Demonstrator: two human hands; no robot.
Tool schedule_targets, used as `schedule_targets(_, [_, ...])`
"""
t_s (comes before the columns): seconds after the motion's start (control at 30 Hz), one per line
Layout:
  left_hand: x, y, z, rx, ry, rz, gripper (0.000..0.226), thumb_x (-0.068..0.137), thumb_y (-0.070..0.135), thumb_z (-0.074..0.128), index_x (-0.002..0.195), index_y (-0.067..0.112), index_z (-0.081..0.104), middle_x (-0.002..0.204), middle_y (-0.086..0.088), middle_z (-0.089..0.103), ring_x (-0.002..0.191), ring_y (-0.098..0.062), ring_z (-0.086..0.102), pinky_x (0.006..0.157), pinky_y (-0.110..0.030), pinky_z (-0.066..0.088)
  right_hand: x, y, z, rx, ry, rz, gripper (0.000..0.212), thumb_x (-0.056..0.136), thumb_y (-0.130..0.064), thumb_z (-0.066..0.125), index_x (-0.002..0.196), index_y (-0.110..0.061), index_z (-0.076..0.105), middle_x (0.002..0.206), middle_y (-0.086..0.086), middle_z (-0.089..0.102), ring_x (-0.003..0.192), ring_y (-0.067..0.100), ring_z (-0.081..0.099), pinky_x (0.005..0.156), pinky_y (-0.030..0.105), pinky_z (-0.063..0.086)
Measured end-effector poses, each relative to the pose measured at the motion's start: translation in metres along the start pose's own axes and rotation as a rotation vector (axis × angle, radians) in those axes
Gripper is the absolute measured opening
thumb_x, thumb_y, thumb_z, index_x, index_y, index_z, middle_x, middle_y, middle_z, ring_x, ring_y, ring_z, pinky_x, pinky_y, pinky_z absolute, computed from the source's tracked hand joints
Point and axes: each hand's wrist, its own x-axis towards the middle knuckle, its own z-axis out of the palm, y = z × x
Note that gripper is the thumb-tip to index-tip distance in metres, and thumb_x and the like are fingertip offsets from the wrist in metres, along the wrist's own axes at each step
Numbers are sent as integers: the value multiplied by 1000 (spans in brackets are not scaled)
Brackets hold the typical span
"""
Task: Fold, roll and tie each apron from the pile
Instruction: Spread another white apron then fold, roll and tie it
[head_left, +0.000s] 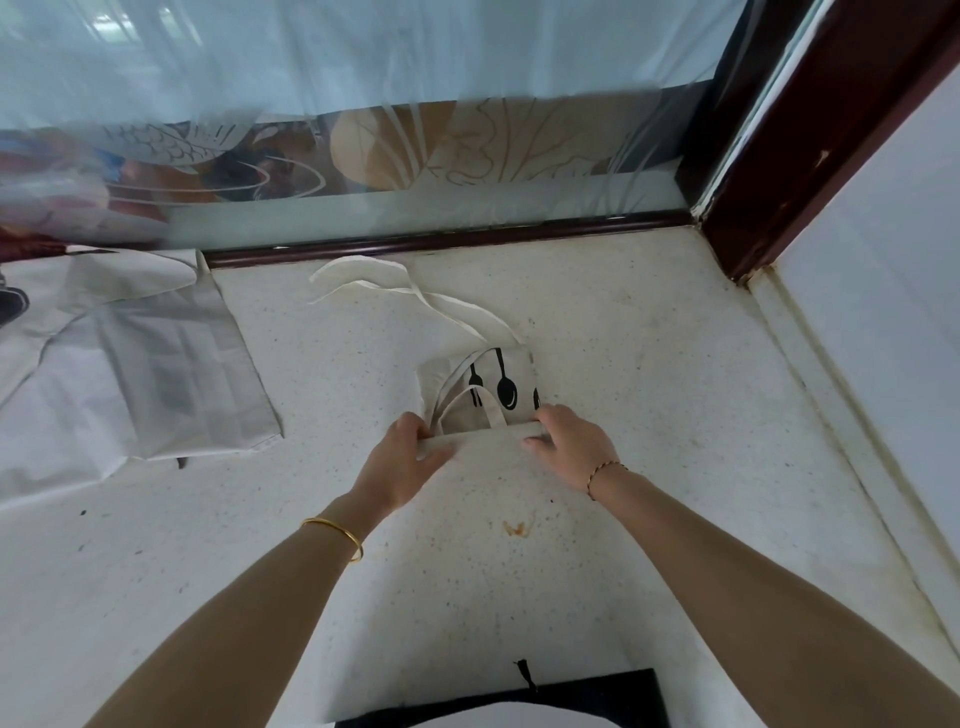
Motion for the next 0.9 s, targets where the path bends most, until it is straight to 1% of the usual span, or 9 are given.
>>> schedule_targets(0.1, [0, 0, 3, -57, 6, -50, 34, 87, 43, 61, 99, 16, 44, 92, -4, 54, 74, -18, 57, 59, -24, 46, 1, -4, 3, -11, 11, 30, 31, 97, -34, 44, 117, -11, 47, 108, 8, 51, 81, 24, 56, 65, 30, 44])
schedule_targets(0.2, [-3, 1, 5, -16, 6, -25, 27, 91, 35, 57, 100, 13, 43, 100, -4, 48, 78, -20, 56, 66, -30, 52, 1, -10, 6, 1, 62, 78, 30, 97, -30, 46, 119, -11, 40, 103, 7, 46, 67, 20, 47, 60, 28, 38])
schedule_targets(0.27, [-7, 2, 5, 131, 95, 58, 25, 92, 28, 57, 104, 9, 45, 105, -5, 44, 88, -21, 50, 75, -32, 52, 2, -14, 8, -6, 104, 111, 29, 96, -26, 48, 117, -9, 38, 100, 6, 39, 56, 15, 39, 56, 28, 37])
schedule_targets(0.33, [-8, 2, 7, 312, 201, 260, 21, 88, 19, 61, 102, 5, 53, 106, -9, 49, 93, -25, 48, 77, -36, 53, 3, -18, 11, -50, 120, 127, 28, 96, -23, 50, 117, -9, 39, 105, 9, 39, 55, 15, 38, 55, 29, 38])
schedule_targets(0.43, [-10, 0, 8, 417, 154, 477, 29, 80, 26, 70, 100, 10, 59, 108, -8, 57, 96, -27, 53, 81, -39, 53, 5, -24, 16, -120, 133, 123, 25, 96, -20, 51, 119, -12, 43, 118, 13, 39, 65, 21, 44, 58, 29, 41])
schedule_targets(0.57, [-10, -5, 6, 483, 28, 453, 55, 69, 38, 79, 112, 12, 56, 121, -7, 52, 108, -28, 49, 91, -38, 50, 0, -20, 20, -127, 135, 47, 23, 97, -21, 48, 118, -11, 46, 123, 11, 38, 78, 24, 49, 64, 31, 44])
schedule_targets(0.7, [-6, 2, 3, 484, -11, 424, 57, 73, 35, 77, 119, 11, 51, 125, -5, 47, 112, -26, 44, 96, -34, 45, -5, -10, 17, -84, 38, -5, 49, 88, -44, 58, 122, -11, 46, 126, 7, 34, 104, 25, 45, 80, 31, 49])
schedule_targets(0.83, [-2, 4, 1, 446, -19, 423, 45, 77, 27, 70, 116, 11, 53, 119, -7, 52, 106, -28, 47, 93, -39, 46, -5, -3, 16, -133, -22, -40, 49, 86, -20, 58, 132, -12, 41, 134, 8, 32, 111, 25, 41, 86, 31, 48])
schedule_targets(0.9, [-2, 3, 0, 394, -11, 420, 40, 78, 26, 67, 114, 11, 55, 114, -6, 56, 100, -27, 50, 90, -39, 48, -3, 1, 16, -92, -9, -50, 46, 89, -17, 55, 133, -12, 43, 134, 7, 35, 114, 25, 42, 91, 31, 45])
